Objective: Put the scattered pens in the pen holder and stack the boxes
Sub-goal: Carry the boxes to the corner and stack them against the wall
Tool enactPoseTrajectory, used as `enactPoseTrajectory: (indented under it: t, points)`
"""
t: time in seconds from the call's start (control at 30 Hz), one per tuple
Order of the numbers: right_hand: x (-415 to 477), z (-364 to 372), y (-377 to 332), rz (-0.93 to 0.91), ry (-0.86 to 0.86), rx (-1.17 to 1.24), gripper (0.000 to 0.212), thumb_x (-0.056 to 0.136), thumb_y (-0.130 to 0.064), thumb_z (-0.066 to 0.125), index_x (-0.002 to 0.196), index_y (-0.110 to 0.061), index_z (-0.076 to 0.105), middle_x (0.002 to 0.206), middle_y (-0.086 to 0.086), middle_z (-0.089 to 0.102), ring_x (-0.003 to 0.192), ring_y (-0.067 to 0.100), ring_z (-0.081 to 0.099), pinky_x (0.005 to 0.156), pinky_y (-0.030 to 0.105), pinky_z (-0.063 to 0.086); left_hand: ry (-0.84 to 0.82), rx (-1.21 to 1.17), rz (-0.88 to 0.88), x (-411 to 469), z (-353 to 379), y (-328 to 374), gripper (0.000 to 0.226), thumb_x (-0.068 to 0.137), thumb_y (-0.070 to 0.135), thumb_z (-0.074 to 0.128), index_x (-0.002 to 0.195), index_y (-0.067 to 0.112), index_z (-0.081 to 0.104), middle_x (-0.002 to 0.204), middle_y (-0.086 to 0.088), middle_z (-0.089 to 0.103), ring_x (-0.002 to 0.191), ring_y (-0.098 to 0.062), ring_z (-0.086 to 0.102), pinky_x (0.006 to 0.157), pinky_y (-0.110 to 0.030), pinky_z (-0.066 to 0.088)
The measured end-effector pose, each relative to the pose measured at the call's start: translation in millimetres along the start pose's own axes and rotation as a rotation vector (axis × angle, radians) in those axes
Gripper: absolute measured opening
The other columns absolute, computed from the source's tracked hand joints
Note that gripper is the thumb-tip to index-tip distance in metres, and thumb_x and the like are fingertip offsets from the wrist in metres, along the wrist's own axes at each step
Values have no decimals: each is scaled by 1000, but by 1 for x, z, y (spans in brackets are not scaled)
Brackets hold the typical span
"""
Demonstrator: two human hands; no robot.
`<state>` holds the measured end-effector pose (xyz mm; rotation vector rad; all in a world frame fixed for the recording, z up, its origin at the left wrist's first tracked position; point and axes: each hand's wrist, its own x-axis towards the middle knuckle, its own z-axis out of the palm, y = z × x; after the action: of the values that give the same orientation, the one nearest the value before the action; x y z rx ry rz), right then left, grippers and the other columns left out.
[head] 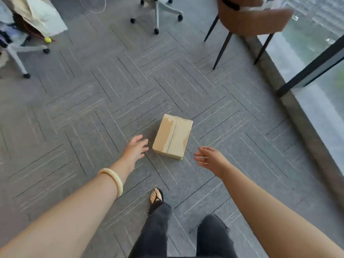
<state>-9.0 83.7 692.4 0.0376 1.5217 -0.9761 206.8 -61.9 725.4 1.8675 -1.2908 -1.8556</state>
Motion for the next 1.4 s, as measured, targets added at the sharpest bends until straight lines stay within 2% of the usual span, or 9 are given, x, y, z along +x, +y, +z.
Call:
enactPoseTrajectory:
  t: [0.23, 0.5, 0.67, 0.73, 0.8, 0.87, 0.93, 1.27, 1.4]
  points:
    - [89, 18, 14, 86, 77, -40, 33, 94, -17, 51, 125, -6, 47, 86, 4, 62, 75, 16, 61, 72, 30, 50, -101, 144, -63, 115, 2, -16, 48, 95, 22, 50, 141, 18, 37, 142, -8, 47, 126, -24, 49, 102, -39, 40]
    - [299, 20, 74, 165, 171, -186, 36, 93, -14, 52, 127, -4, 46, 84, 3, 57, 71, 14, 55, 66, 29, 49, -103, 282, -70, 315, 33, -118, 56, 91, 25, 57, 143, 24, 35, 151, -8, 35, 134, -26, 39, 107, -44, 37]
    - [422, 13, 144, 229, 264, -260, 57, 90, -15, 56, 141, -9, 32, 118, 15, 52, 105, 28, 55, 98, 45, 49, -60, 403, -114, 430, 55, -203, 65, 90, 29, 59, 147, 25, 27, 155, -9, 25, 140, -30, 31, 106, -48, 35]
    - [458, 11, 168, 240, 286, -274, 66, 89, -17, 57, 146, -8, 23, 130, 16, 48, 111, 27, 56, 91, 38, 51, -33, 449, -152, 465, 62, -230, 72, 89, 31, 60, 149, 25, 22, 157, -9, 21, 141, -32, 28, 108, -51, 33]
    - [490, 9, 190, 236, 299, -270, 75, 88, -21, 60, 147, -7, 17, 131, 14, 45, 90, 17, 55, 70, 28, 44, -15, 473, -212, 497, 69, -251, 77, 88, 35, 60, 151, 25, 16, 158, -7, 19, 141, -33, 28, 110, -52, 30]
    - [512, 12, 201, 260, 273, -213, 73, 87, -23, 62, 146, -7, 22, 137, 13, 45, 104, 22, 55, 79, 33, 44, -40, 416, -287, 517, 77, -264, 75, 88, 41, 58, 150, 23, 20, 156, -6, 27, 139, -31, 32, 109, -50, 31]
    - [525, 13, 208, 264, 247, -148, 64, 86, -23, 63, 140, -6, 33, 136, 11, 49, 121, 30, 50, 95, 42, 43, -62, 351, -311, 525, 86, -271, 63, 89, 40, 57, 143, 18, 34, 146, -6, 44, 131, -30, 42, 98, -43, 36]
    - [438, -11, 121, 84, 415, -30, 54, 86, -24, 59, 134, -9, 38, 129, 12, 51, 114, 31, 53, 98, 53, 46, -35, 205, -114, 450, 102, -180, 44, 94, 27, 51, 135, 24, 37, 125, -7, 55, 93, -21, 53, 64, -33, 43]
    - [351, -30, 86, 91, 426, 57, 54, 86, -26, 59, 134, -14, 37, 122, 7, 53, 111, 29, 53, 98, 54, 46, -85, 227, -97, 375, 110, -128, 43, 94, 26, 52, 135, 24, 37, 125, -4, 56, 103, -23, 54, 76, -37, 45]
